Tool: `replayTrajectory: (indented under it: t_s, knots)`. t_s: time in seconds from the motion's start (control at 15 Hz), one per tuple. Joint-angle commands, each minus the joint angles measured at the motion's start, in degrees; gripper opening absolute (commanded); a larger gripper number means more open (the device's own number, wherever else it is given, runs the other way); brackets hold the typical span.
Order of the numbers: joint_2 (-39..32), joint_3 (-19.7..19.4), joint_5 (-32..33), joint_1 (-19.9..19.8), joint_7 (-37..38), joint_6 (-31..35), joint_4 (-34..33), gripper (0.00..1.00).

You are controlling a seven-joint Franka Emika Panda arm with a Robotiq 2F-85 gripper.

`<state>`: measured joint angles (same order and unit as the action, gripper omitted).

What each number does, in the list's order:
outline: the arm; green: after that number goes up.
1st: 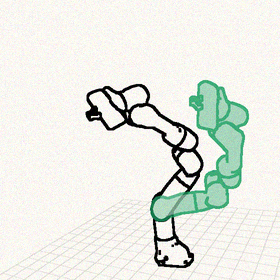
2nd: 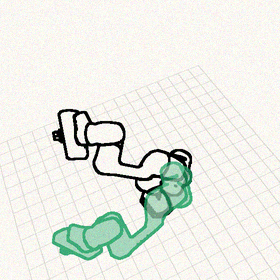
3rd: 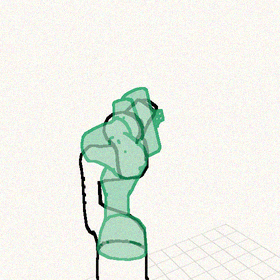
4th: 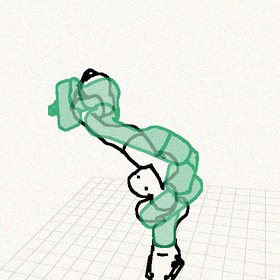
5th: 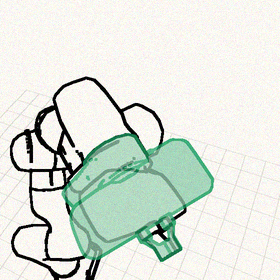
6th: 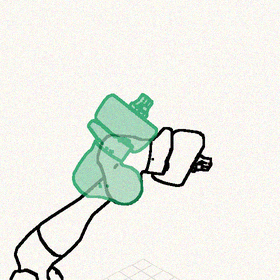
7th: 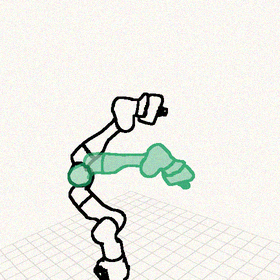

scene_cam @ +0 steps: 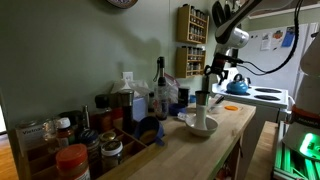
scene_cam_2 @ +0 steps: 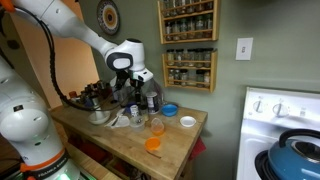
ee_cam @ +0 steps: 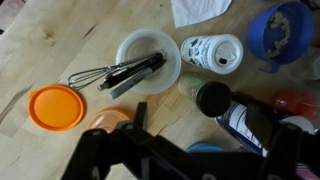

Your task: Remove the white plate from the bottle, then move the white bottle to the left

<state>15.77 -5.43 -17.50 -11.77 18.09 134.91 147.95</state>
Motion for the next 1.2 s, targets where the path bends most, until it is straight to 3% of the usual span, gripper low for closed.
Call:
replayTrajectory:
  t_s: [0.0, 0.13, 1.13]
  knots:
    - [3.37, 2.95, 3.44, 1.16, 6.11, 3.27, 3.96, 1.00]
    - [1.52, 2.07, 2.14, 1.57, 4.28, 1.50, 1.76, 1.00]
    - [2.33, 4.38, 2.83, 3.52, 6.46, 1.22, 2.24, 1.00]
